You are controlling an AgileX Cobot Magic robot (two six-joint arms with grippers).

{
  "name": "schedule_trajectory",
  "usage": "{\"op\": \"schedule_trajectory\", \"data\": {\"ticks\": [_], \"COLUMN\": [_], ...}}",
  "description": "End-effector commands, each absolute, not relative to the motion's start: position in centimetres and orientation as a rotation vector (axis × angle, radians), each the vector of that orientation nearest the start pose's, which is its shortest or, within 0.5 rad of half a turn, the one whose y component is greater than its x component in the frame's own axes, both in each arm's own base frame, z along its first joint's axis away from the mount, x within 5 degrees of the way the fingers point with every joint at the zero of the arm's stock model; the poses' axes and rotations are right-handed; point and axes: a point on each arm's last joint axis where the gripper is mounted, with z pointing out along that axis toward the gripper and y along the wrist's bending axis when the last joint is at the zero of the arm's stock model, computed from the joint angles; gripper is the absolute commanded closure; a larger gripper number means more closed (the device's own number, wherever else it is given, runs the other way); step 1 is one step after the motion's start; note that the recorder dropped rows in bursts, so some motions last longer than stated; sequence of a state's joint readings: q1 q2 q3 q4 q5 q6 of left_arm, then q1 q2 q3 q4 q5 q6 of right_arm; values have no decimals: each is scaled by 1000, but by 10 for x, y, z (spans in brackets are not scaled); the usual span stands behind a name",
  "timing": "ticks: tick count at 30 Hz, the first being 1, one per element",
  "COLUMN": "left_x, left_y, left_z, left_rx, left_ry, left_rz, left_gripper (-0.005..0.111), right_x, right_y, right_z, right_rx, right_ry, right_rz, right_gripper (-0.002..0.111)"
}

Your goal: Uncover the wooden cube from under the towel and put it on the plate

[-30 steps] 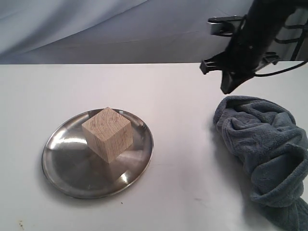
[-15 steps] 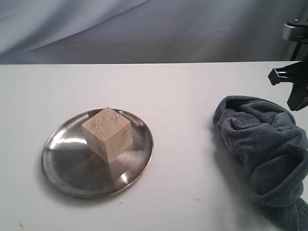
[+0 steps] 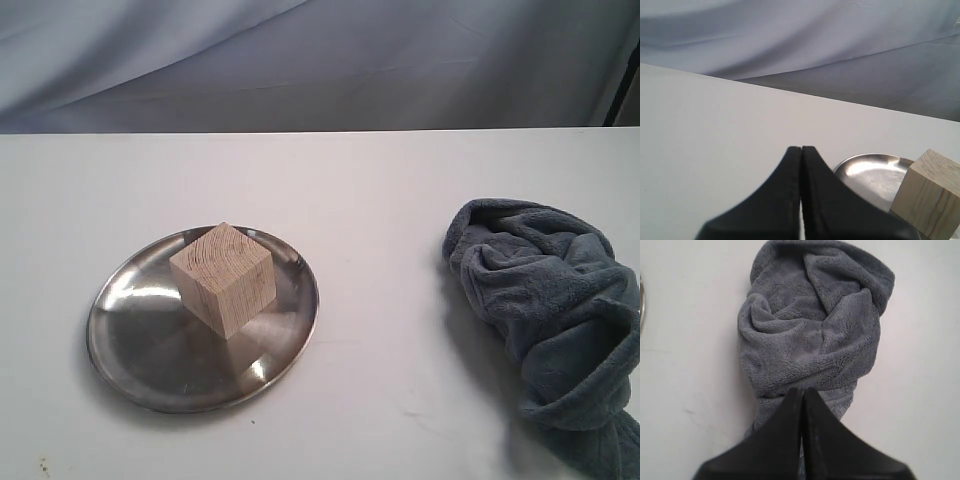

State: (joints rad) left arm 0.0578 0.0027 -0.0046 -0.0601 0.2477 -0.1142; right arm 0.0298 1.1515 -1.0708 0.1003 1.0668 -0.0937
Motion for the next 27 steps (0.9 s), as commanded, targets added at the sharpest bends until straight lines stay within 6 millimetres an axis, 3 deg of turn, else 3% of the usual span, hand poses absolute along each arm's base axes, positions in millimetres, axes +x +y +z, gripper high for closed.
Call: {"op": "schedule_trajectory", "data": {"ticks": [1, 12, 26, 27], "left_x": [55, 55, 55, 55], "left_y": [2, 2, 2, 2], "left_z": [192, 192, 192, 192], "left_rx": [-197, -197, -195, -195], "left_ry": [1712, 1712, 1712, 1712], "left_rz": [-104, -104, -102, -102], "left_gripper": [107, 107, 107, 107], "right_x": [187, 97, -28, -30], "right_y": [12, 7, 2, 2], "right_z": [355, 371, 344, 344], "right_rx": [-122, -115, -79, -76], "right_ry": [2485, 2121, 1687, 1677], "right_rz": [92, 37, 18, 7], "right_gripper": [108, 108, 108, 108]}}
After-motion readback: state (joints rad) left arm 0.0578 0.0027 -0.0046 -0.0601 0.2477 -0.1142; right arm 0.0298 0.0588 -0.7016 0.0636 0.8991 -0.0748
